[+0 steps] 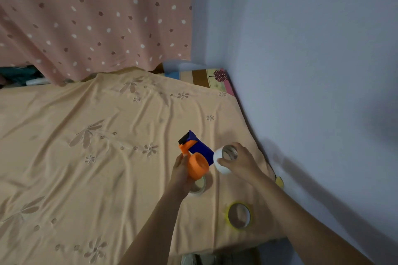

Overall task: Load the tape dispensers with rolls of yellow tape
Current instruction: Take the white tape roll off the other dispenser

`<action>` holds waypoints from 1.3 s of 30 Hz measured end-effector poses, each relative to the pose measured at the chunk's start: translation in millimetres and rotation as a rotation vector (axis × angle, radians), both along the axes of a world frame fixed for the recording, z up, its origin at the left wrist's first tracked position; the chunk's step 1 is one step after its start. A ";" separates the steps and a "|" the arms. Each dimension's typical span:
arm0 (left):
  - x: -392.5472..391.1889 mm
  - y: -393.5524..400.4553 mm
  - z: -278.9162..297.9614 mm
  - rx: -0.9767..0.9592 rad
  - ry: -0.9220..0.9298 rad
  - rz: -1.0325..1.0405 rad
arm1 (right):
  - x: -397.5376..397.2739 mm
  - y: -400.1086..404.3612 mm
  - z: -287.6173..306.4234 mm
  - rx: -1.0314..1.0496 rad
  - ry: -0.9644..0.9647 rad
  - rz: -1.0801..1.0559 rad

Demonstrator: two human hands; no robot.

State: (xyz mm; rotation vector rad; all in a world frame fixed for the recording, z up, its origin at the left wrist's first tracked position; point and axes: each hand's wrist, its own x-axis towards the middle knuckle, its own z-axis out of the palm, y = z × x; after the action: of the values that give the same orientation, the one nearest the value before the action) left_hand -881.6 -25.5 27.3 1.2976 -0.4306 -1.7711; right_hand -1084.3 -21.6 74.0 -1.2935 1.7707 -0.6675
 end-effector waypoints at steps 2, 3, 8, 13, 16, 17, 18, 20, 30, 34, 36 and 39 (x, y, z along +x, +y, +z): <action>2.1 2.7 -4.4 0.009 -0.030 0.005 | -5.5 1.2 -22.2 0.068 0.101 -0.018; 1.7 3.4 -5.7 0.017 -0.036 0.011 | -7.9 2.2 -33.5 0.103 0.167 -0.008; 4.0 6.0 -17.0 0.063 -0.059 0.020 | -12.1 4.1 -83.6 0.222 0.396 0.111; 4.6 8.1 -16.9 0.075 -0.064 0.010 | -6.2 1.1 -113.2 0.309 0.511 0.266; 7.6 8.2 -14.5 0.073 -0.069 -0.008 | -5.2 4.2 -125.0 0.344 0.521 0.246; 8.8 8.3 -14.3 0.069 -0.070 -0.016 | -4.4 5.4 -128.0 0.339 0.531 0.243; 9.8 8.4 -13.8 0.067 -0.072 -0.024 | -3.5 5.9 -129.7 0.328 0.535 0.237; 10.3 8.2 -11.8 0.077 -0.083 -0.040 | -3.3 5.5 -131.3 0.325 0.521 0.232; 10.1 18.5 -4.4 0.065 -0.052 -0.122 | -3.6 43.4 -111.2 0.267 0.659 0.083; 8.3 22.8 -0.9 0.051 -0.035 -0.145 | 4.5 80.9 -117.0 0.504 0.632 0.218; 7.7 25.4 -1.4 0.050 -0.036 -0.159 | 9.1 89.2 -117.7 0.514 0.632 0.219; 9.8 30.6 -4.1 0.054 -0.054 -0.182 | 14.8 97.1 -114.7 0.473 0.706 0.187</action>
State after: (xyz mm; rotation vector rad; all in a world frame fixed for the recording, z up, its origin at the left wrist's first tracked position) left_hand -871.8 5.0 23.2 1.3838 -0.5500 -1.9129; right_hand -1069.5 75.5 -40.7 -1.4150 2.1326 0.3603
